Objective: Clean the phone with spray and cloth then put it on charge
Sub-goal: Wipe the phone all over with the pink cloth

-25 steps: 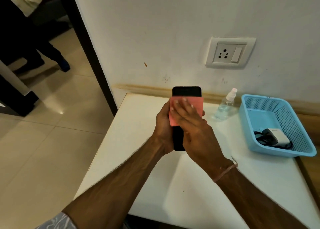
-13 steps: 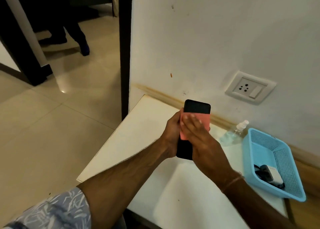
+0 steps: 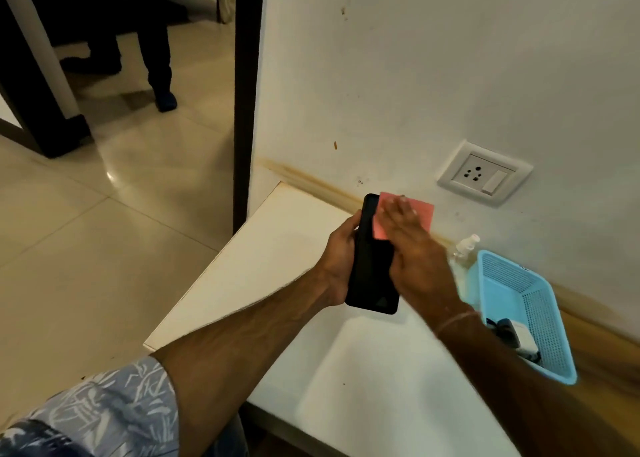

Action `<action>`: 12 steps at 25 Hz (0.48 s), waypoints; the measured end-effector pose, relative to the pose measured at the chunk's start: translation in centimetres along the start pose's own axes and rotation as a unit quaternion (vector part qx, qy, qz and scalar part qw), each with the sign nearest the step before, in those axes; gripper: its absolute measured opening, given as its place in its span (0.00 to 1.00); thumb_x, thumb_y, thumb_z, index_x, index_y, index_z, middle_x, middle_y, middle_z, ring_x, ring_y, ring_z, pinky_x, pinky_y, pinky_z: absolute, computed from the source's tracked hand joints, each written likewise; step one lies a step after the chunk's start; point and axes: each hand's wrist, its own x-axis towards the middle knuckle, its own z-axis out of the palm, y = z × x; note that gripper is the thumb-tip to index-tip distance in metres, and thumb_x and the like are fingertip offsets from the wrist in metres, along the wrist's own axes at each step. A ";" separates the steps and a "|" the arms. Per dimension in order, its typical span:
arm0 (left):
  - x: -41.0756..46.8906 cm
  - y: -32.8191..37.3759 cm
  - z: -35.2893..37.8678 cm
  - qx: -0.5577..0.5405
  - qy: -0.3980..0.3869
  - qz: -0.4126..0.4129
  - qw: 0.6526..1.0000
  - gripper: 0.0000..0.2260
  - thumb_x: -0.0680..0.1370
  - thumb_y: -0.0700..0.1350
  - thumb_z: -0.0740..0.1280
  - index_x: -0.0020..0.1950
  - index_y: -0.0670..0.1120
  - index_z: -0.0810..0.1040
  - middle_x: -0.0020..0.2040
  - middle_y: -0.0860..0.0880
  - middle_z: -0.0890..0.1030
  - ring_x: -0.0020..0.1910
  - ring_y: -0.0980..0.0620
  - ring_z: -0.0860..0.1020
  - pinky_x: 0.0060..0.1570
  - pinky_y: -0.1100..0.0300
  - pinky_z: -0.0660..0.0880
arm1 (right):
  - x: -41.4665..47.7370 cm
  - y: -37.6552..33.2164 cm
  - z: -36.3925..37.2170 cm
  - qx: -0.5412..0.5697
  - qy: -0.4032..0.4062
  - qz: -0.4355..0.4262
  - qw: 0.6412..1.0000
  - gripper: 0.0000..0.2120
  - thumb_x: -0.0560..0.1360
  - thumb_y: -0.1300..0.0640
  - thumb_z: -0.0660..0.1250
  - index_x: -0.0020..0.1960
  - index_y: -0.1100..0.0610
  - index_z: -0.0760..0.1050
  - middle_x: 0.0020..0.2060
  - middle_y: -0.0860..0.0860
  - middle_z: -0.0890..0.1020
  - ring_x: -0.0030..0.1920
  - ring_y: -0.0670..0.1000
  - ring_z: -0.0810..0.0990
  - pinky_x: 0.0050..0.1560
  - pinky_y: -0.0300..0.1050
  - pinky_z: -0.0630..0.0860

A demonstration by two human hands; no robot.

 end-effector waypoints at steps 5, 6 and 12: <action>0.0 0.0 -0.6 -0.023 0.006 -0.002 1.000 0.28 0.79 0.64 0.61 0.60 0.41 0.83 0.53 0.42 0.84 0.52 0.43 0.82 0.53 0.53 0.79 | -1.4 0.2 0.3 -0.041 -0.045 -0.167 0.984 0.31 0.71 0.76 0.63 0.73 0.61 0.66 0.73 0.57 0.66 0.74 0.58 0.63 0.70 0.55 0.68; 0.1 -0.1 -0.5 -0.020 0.006 0.002 1.000 0.27 0.79 0.64 0.61 0.60 0.42 0.83 0.53 0.43 0.84 0.51 0.43 0.83 0.51 0.54 0.81 | -0.8 0.5 -0.1 -0.025 -0.030 -0.098 0.994 0.32 0.71 0.75 0.62 0.73 0.60 0.66 0.73 0.55 0.65 0.75 0.56 0.61 0.71 0.52 0.67; 0.1 -0.8 -0.7 -0.024 0.004 0.012 1.000 0.31 0.77 0.62 0.62 0.70 0.41 0.77 0.67 0.39 0.77 0.63 0.40 0.79 0.67 0.49 0.73 | -2.6 -2.0 1.9 -0.021 0.001 -0.101 0.995 0.31 0.69 0.73 0.61 0.72 0.63 0.67 0.72 0.57 0.67 0.74 0.58 0.61 0.73 0.55 0.60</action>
